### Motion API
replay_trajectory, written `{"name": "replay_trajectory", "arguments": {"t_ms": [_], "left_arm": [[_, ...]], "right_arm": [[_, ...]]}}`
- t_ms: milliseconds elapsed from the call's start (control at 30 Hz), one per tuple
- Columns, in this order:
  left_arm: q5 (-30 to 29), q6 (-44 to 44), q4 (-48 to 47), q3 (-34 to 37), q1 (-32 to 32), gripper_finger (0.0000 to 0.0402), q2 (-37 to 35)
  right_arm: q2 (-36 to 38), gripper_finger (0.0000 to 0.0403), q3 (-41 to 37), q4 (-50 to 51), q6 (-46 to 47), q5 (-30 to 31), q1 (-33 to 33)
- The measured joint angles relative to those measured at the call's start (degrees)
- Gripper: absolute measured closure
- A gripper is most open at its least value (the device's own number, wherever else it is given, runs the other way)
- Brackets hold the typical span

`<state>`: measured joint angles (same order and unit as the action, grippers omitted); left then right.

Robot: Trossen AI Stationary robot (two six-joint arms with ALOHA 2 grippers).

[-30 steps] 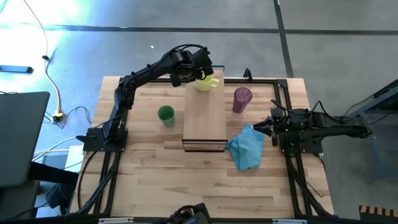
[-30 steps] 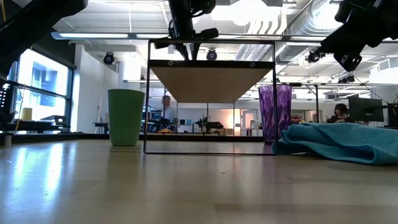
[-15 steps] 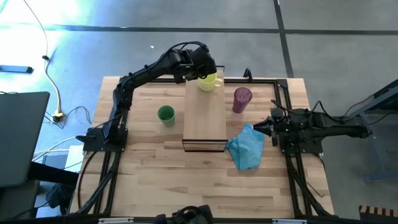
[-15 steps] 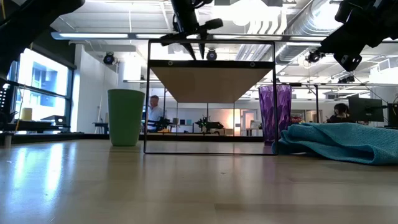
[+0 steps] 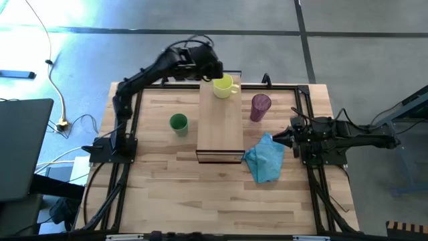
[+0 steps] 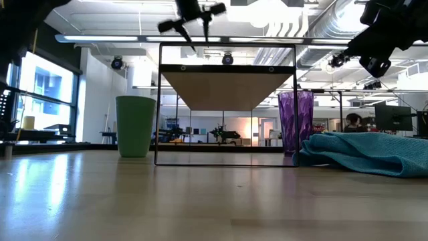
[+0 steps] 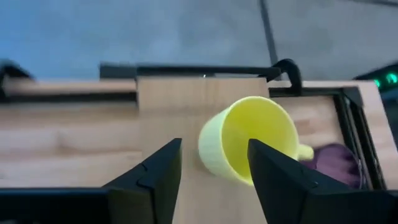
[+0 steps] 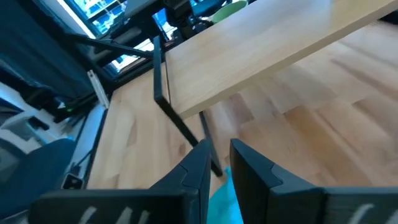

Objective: Stack small to large cups/mugs on shelf
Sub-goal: Put the green cup on the shelf

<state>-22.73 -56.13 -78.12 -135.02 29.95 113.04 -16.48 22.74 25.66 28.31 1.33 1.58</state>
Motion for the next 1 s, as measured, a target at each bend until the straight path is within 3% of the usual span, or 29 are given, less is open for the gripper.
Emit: {"name": "replay_trajectory", "arguments": {"t_ms": [67, 233, 467, 667, 867, 1000], "left_arm": [[0.99, 6.21, -0.11, 0.00, -0.14, 0.0221, -2.79], [10.10, 20.98, -3.50, 0.00, -1.94, 0.0216, -9.57], [18.06, 34.74, -9.63, 0.00, -7.01, 0.0229, -15.60], [22.37, 39.36, -11.98, 0.44, -12.30, 0.0236, -17.23], [22.32, 39.92, -11.92, 0.44, -15.77, 0.0232, -17.47], [20.16, 39.54, -11.52, 0.44, -16.70, 0.0237, -17.37]], "right_arm": [[-0.01, 0.0350, 0.00, 0.20, 0.21, -1.14, 0.00], [0.00, 0.0350, 0.00, 0.19, 1.40, -3.86, 0.00], [-0.01, 0.0350, 0.00, -2.06, -2.60, -4.41, -0.02], [-0.01, 0.0350, 0.00, -7.94, -9.24, -4.38, -0.02], [-0.01, 0.0350, 0.00, -17.26, -10.61, -3.84, -0.02], [-0.01, 0.0350, 0.00, -28.46, -10.61, 0.55, -0.02]]}}
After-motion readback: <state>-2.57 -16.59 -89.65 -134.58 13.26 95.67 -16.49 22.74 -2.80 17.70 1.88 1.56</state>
